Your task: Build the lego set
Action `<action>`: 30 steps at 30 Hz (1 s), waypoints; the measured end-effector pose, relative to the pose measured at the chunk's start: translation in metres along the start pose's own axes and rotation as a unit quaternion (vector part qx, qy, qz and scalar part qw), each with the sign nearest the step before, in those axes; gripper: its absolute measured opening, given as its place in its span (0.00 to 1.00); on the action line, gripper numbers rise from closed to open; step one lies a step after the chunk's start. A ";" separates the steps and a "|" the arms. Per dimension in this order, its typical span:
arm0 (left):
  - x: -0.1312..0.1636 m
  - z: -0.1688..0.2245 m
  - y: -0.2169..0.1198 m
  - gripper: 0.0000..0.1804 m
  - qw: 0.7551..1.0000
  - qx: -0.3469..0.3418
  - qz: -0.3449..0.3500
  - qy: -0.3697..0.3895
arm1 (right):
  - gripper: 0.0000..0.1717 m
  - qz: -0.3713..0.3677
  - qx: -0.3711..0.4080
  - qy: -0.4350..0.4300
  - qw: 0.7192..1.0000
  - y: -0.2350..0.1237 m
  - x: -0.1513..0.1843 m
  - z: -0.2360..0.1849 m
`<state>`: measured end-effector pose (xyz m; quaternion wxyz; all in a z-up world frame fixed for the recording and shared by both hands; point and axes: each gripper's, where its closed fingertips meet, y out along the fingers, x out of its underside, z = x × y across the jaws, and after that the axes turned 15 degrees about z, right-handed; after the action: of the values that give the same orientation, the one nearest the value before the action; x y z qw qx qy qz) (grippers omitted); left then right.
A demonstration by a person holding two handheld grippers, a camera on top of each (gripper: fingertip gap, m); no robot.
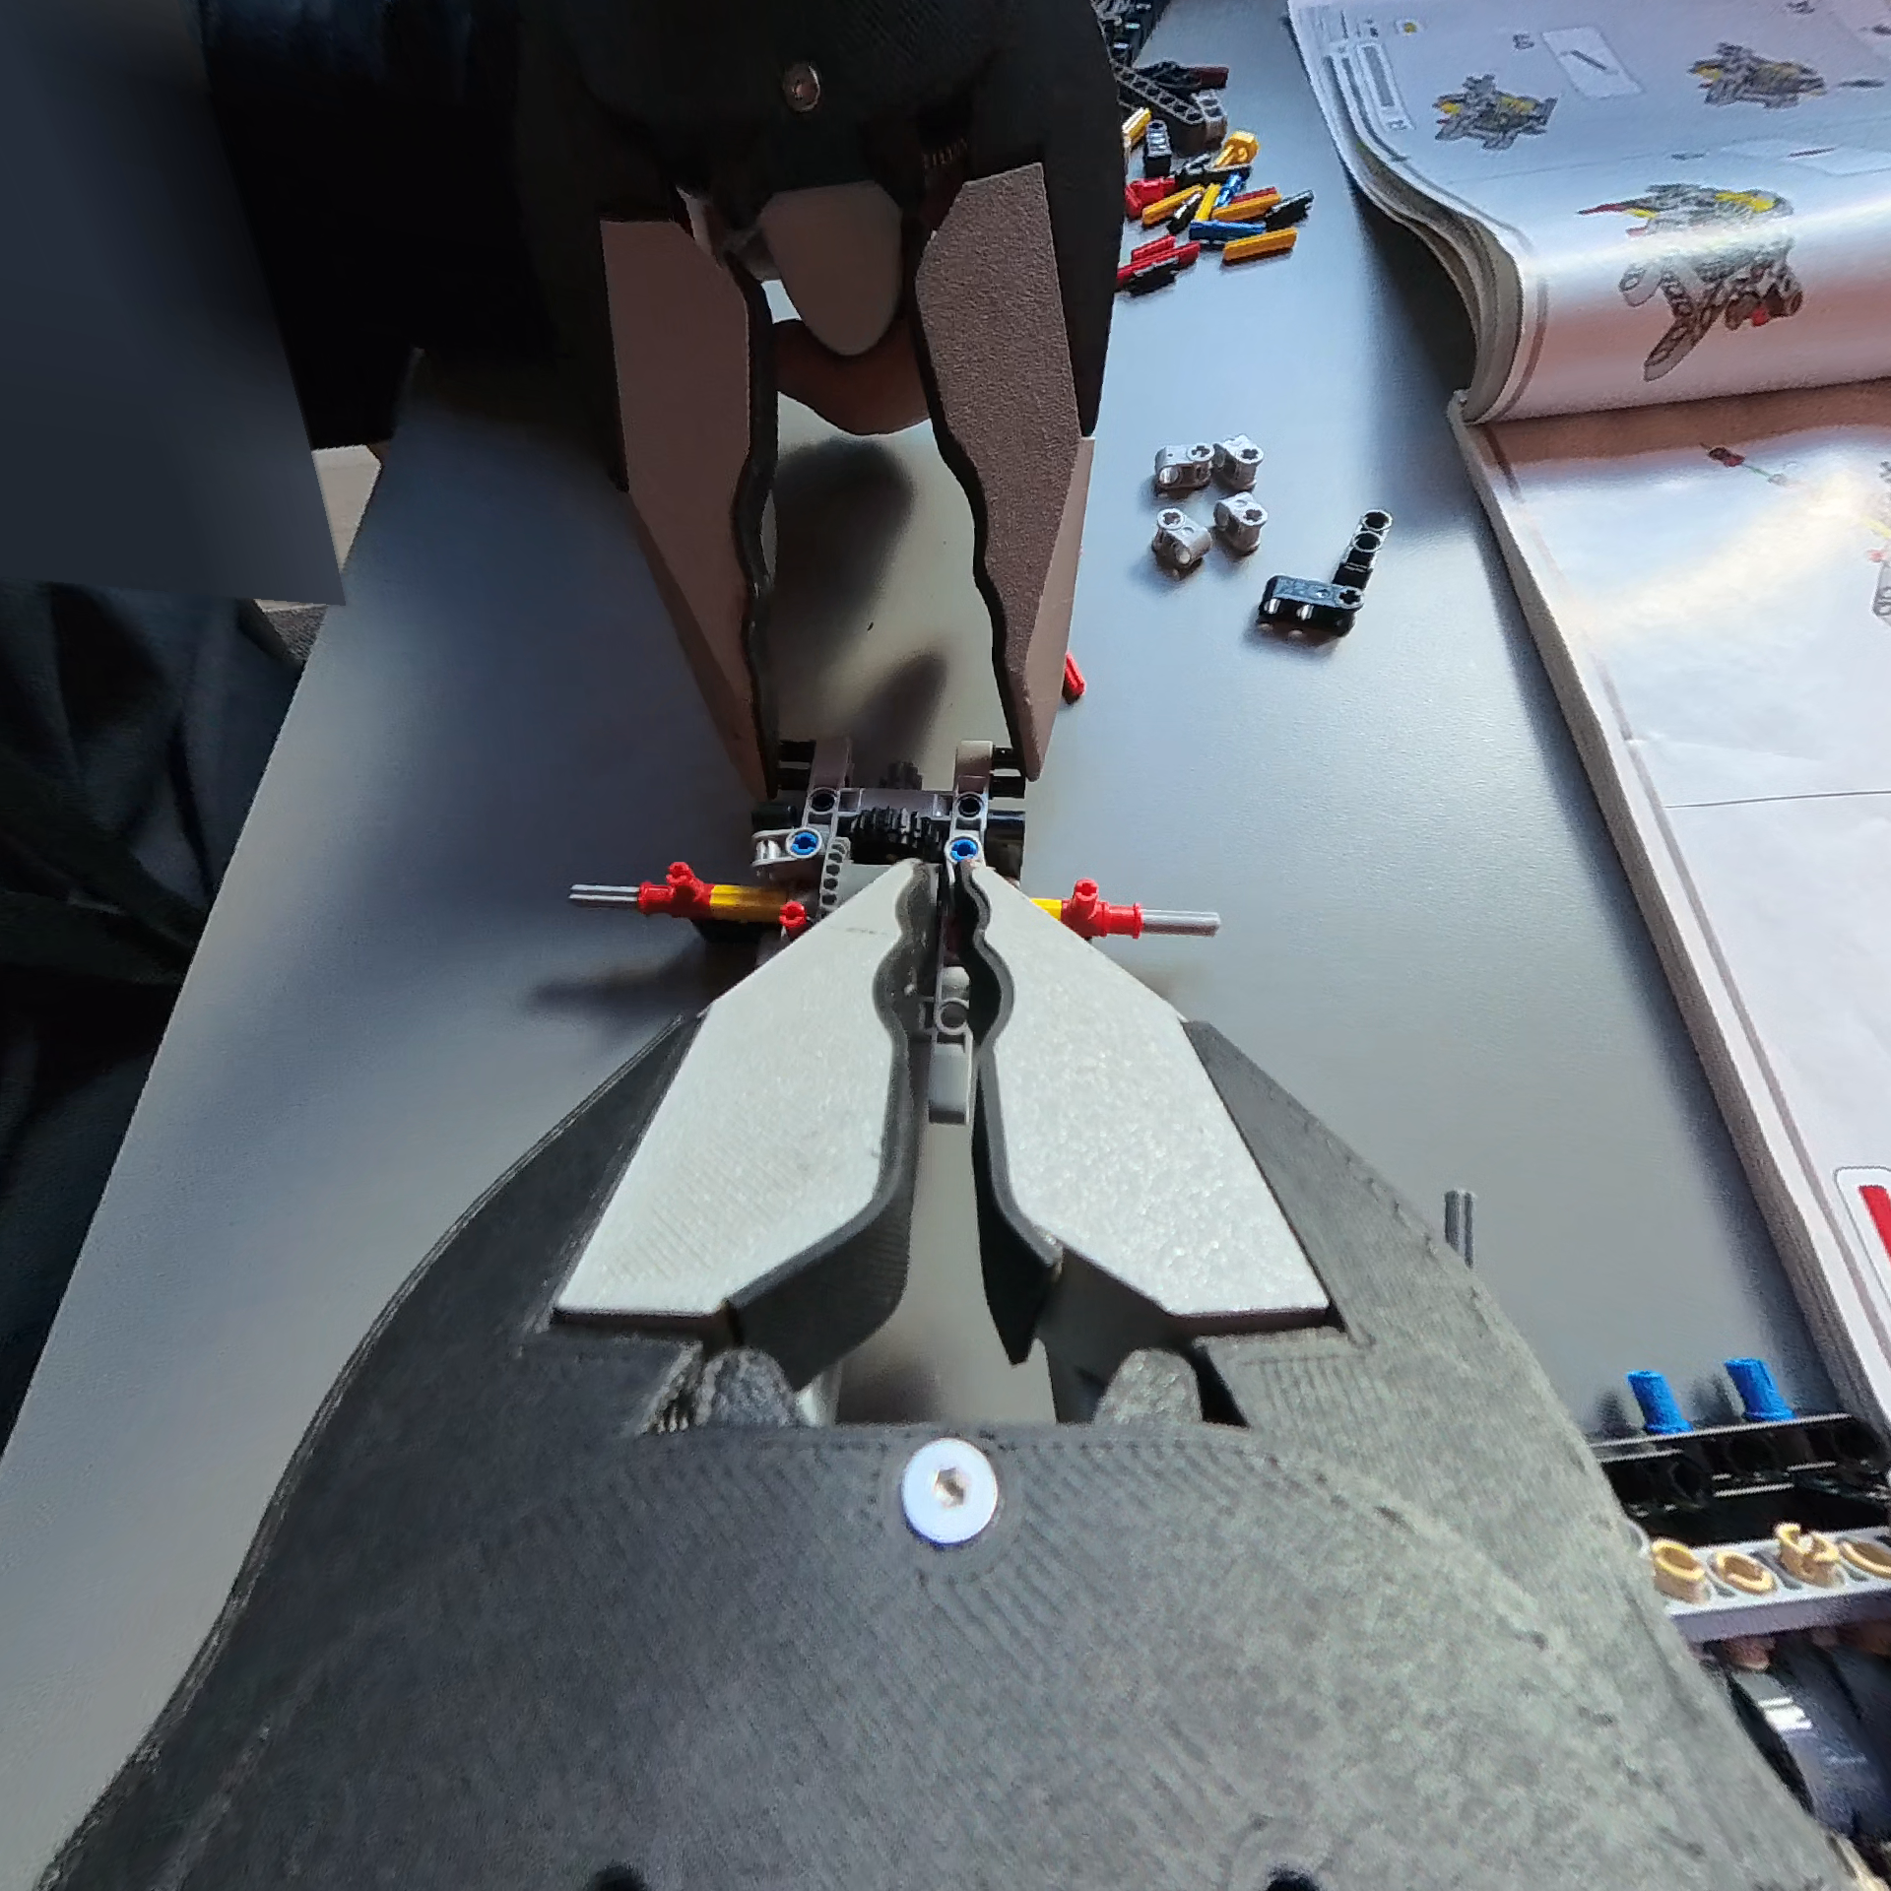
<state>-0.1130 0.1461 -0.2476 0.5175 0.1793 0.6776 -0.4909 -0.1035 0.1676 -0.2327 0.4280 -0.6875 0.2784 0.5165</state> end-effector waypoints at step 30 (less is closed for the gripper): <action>0.008 0.011 -0.006 0.29 0.998 0.037 -0.015 0.054 | 0.01 0.023 -0.025 0.053 0.998 -0.007 -0.005 -0.002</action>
<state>-0.1150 0.1315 -0.2512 0.4657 0.2140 0.6887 -0.5130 -0.0987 0.1693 -0.2254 0.3837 -0.7177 0.3030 0.4959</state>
